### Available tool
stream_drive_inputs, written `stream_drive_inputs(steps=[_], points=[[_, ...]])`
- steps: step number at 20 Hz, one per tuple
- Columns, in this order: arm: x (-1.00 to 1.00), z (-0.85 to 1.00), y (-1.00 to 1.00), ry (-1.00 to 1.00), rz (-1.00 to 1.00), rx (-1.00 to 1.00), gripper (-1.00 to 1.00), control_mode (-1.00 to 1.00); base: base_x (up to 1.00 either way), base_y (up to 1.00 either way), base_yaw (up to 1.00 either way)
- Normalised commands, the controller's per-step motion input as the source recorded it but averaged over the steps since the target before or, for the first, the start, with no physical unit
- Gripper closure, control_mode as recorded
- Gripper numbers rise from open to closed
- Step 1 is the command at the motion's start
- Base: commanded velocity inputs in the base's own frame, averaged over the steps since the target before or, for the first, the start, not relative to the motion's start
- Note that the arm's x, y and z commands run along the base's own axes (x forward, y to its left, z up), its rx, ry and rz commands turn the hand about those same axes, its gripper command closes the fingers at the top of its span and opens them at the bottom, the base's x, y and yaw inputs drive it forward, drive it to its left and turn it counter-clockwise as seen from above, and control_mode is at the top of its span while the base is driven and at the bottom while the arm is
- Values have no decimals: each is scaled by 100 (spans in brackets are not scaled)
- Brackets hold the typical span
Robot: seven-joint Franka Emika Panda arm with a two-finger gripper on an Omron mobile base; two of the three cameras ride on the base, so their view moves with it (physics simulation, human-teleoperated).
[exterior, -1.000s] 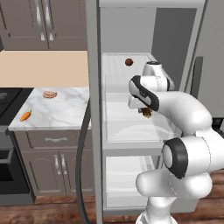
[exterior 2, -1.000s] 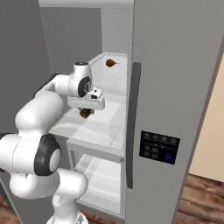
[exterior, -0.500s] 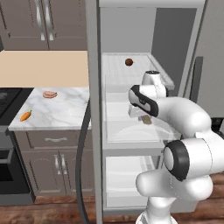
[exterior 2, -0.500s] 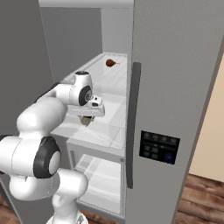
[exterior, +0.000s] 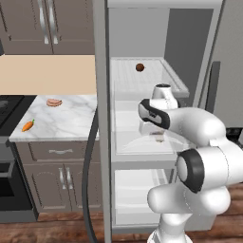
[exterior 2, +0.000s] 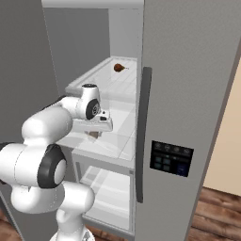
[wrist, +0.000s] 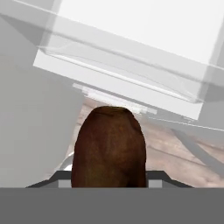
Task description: Place the carrot and sweet potato inside the fridge drawer. Close the drawer after placing the vegetables.
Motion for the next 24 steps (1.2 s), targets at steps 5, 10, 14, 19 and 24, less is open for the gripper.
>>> stream_drive_inputs(steps=[5, 10, 14, 19, 24], points=[[-11, -36, 1, 7, 3, 0, -100, -100, 0, 0, 0], [-29, -9, 0, 3, 0, 0, -100, -100, 0, 0, 0], [-19, 6, 0, 0, 0, 0, -100, -100, 0, 0, 0], [-13, 48, 0, 0, 0, 0, -100, -100, 0, 0, 0], [0, 96, 4, -12, 0, 0, -100, -100, 0, 0, 0]])
